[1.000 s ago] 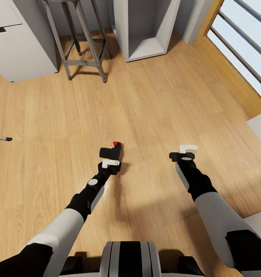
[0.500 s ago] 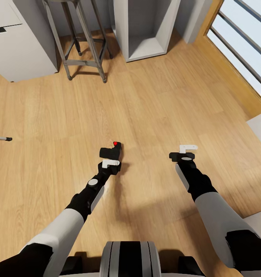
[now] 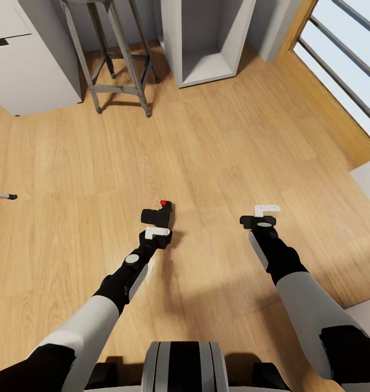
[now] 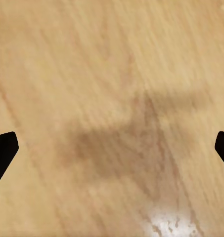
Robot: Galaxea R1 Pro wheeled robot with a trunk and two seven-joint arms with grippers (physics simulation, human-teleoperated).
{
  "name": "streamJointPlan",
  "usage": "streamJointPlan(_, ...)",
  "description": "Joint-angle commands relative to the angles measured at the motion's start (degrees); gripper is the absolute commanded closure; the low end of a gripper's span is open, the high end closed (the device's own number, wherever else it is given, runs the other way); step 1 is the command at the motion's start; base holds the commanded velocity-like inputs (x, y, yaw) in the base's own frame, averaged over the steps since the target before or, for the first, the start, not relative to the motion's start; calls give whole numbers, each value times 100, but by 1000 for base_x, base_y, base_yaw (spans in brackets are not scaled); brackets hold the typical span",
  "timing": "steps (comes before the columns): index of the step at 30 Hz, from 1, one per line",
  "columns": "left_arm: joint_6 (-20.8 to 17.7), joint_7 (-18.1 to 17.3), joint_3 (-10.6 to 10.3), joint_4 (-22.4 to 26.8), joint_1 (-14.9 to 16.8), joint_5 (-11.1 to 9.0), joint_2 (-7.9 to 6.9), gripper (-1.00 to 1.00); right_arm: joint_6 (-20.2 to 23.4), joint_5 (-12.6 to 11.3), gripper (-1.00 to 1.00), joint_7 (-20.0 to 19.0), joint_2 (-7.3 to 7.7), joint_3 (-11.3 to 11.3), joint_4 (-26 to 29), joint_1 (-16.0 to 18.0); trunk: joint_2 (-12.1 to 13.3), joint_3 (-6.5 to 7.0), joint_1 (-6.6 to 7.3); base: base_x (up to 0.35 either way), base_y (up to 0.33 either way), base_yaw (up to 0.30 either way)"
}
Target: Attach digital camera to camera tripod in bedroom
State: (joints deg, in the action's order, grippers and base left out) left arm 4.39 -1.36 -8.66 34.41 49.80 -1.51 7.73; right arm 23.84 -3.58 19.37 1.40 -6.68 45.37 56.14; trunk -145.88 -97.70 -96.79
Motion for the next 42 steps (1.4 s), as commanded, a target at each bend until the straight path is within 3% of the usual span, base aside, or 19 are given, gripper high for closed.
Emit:
streamJointPlan(1,18,-13,-3,-7,5,-16,0,-100,33,-38,-100,49,9,-35,8,2,-1,-3,1,0,0,0)
streamJointPlan(42,18,-31,4,-364,3,-16,0,-100,33,-38,-100,49,9,-35,7,2,-1,-3,1,3,0,0)
